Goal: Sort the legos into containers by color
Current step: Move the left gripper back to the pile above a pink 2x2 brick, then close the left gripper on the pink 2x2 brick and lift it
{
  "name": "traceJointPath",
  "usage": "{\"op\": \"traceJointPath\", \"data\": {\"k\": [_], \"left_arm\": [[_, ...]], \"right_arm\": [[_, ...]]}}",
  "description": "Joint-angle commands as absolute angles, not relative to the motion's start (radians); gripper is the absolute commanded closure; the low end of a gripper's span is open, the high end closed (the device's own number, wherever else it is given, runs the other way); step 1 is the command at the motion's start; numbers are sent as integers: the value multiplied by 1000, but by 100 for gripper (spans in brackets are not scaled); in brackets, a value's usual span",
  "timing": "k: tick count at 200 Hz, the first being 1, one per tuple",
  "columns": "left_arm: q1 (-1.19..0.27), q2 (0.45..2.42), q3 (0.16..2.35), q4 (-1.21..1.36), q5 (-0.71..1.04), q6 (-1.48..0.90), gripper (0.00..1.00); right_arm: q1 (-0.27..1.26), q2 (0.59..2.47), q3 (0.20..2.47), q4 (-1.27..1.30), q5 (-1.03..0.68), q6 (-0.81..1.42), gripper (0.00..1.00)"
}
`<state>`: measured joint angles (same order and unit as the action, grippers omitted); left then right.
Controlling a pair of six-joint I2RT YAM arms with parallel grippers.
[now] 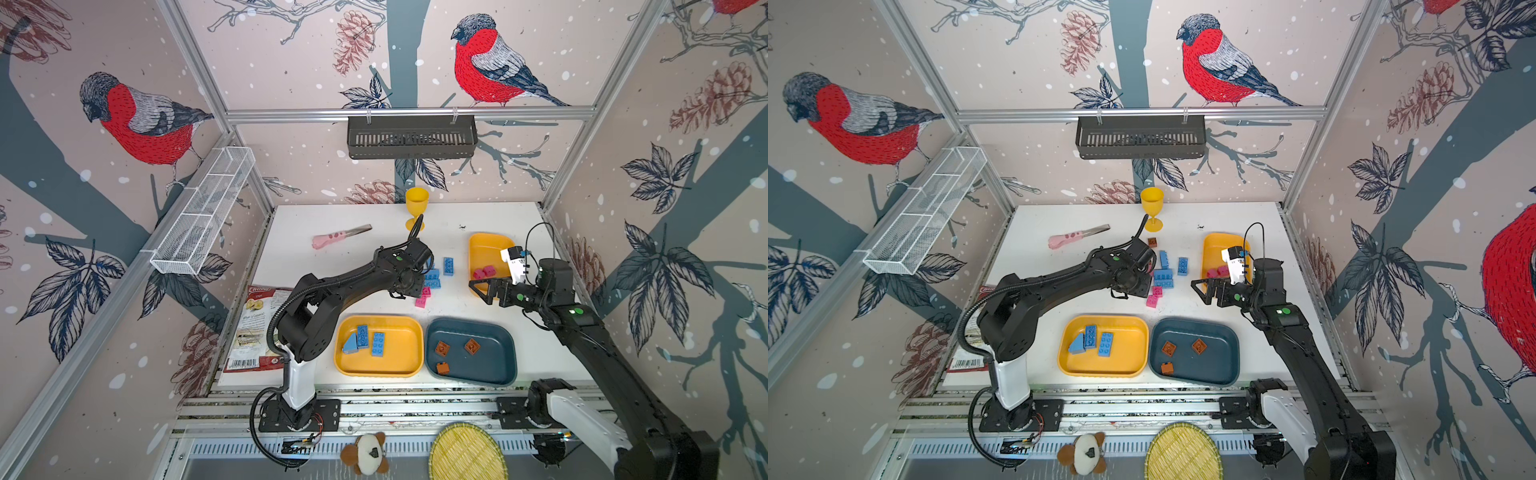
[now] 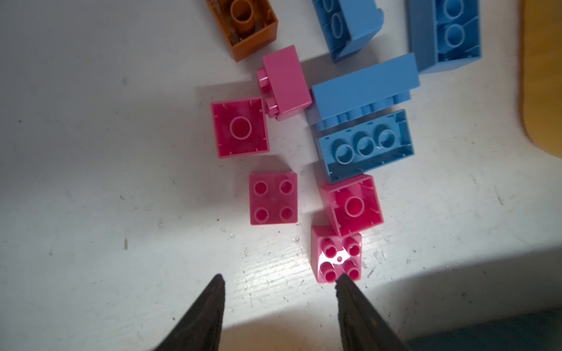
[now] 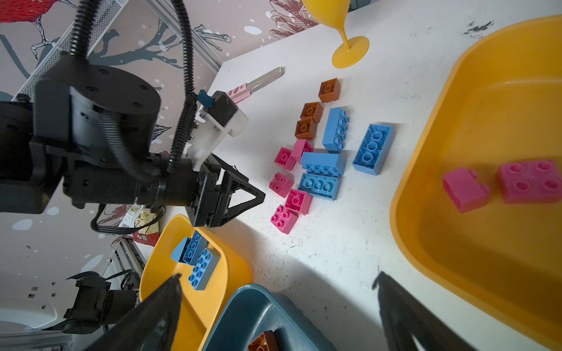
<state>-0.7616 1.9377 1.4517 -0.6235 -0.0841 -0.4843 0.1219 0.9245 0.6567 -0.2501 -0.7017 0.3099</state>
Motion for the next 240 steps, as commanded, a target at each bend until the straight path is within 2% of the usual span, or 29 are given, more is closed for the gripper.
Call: {"op": "traceJointPath", "data": {"k": [1, 117, 151, 186, 240], "left_arm": [[-756, 1975, 1477, -600, -131, -506, 43], [-745, 2128, 1556, -598, -171, -499, 51], [-747, 2140, 1569, -615, -199, -501, 60], [-748, 2143, 1595, -630, -184, -488, 75], [-745, 2054, 1714, -658, -43, -450, 73]], "right_arm": [[128, 933, 660, -204, -706, 302, 1], [130, 955, 655, -207, -687, 281, 1], [130, 957, 653, -213, -683, 275, 0], [129, 959, 657, -214, -683, 270, 1], [84, 954, 669, -223, -689, 258, 1]]}}
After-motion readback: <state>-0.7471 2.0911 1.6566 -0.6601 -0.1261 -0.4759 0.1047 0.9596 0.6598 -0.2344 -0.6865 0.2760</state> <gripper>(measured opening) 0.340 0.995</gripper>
